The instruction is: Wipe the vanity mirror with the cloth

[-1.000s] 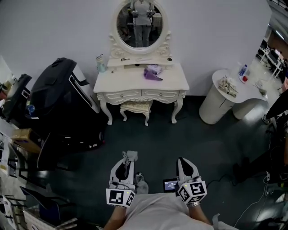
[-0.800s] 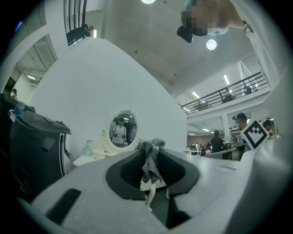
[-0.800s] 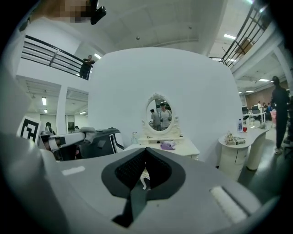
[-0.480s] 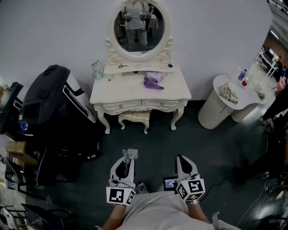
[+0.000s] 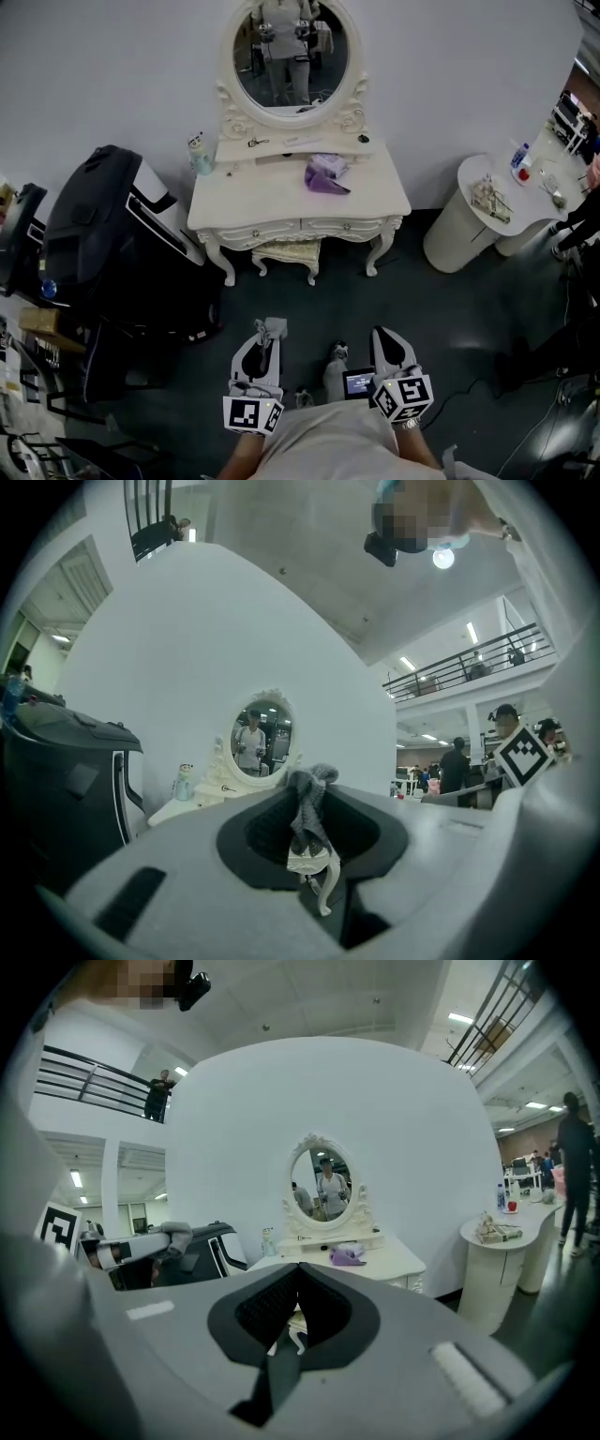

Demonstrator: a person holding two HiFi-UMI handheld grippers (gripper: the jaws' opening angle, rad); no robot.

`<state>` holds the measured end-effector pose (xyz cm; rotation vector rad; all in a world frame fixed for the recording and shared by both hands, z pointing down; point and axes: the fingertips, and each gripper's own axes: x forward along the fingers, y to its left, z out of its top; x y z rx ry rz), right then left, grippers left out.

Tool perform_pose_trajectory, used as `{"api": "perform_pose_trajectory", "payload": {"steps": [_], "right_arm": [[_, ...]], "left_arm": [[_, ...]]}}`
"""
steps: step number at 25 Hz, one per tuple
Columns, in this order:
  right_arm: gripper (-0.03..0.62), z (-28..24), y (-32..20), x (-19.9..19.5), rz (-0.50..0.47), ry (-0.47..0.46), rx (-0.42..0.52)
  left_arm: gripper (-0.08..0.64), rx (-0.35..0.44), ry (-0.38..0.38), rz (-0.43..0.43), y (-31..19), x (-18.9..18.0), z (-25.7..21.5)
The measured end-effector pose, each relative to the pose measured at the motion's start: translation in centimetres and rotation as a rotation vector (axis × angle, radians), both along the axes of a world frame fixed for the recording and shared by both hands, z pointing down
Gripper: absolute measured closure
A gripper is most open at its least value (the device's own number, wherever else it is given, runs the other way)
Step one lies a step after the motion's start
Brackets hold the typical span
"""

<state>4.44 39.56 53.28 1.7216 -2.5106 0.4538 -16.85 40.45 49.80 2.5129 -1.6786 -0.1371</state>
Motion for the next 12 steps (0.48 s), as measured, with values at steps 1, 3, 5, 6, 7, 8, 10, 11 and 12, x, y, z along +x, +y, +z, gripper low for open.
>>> {"api": "perform_pose_trajectory", "payload": {"steps": [1, 3, 5, 6, 7, 8, 10, 11, 12], "right_arm": [[0.584, 0.2, -1.1, 0.2, -0.002, -0.006, -0.001], [0.584, 0.4, -3.5, 0.5, -0.011, -0.002, -0.006], [0.584, 0.2, -6.4, 0.8, -0.026, 0.010, 0.002], [0.584, 0.0, -7.8, 1.0, -0.035, 0.012, 0.010], [0.584, -0.2, -9.3, 1.1, -0.045, 0.010, 0.018], [0.584, -0.4, -10.7, 1.3, -0.057, 0.006, 0.023], [0.584, -0.5, -13.5, 1.5, -0.089, 0.007, 0.028], [0.584, -0.5, -14.7, 1.6, -0.106, 0.012, 0.031], [0.584, -0.7, -15.9, 1.8, -0.121, 0.017, 0.035]], "left_arm": [[0.488, 0.001, -0.004, -0.005, -0.9, 0.1, -0.1], [0.488, 0.002, -0.011, -0.021, -3.0, 0.3, -0.4], [0.488, 0.001, -0.016, -0.040, -5.3, 0.5, -0.8], [0.488, 0.002, -0.020, -0.048, -6.4, 0.8, -0.9], [0.488, 0.001, -0.025, -0.055, -7.6, 1.1, -1.0], [0.488, 0.000, -0.028, -0.062, -8.8, 1.5, -1.0], [0.488, -0.011, -0.021, -0.081, -11.0, 2.1, -0.9], [0.488, -0.017, -0.013, -0.093, -12.0, 2.4, -0.7], [0.488, -0.020, -0.007, -0.105, -13.0, 2.7, -0.7]]}}
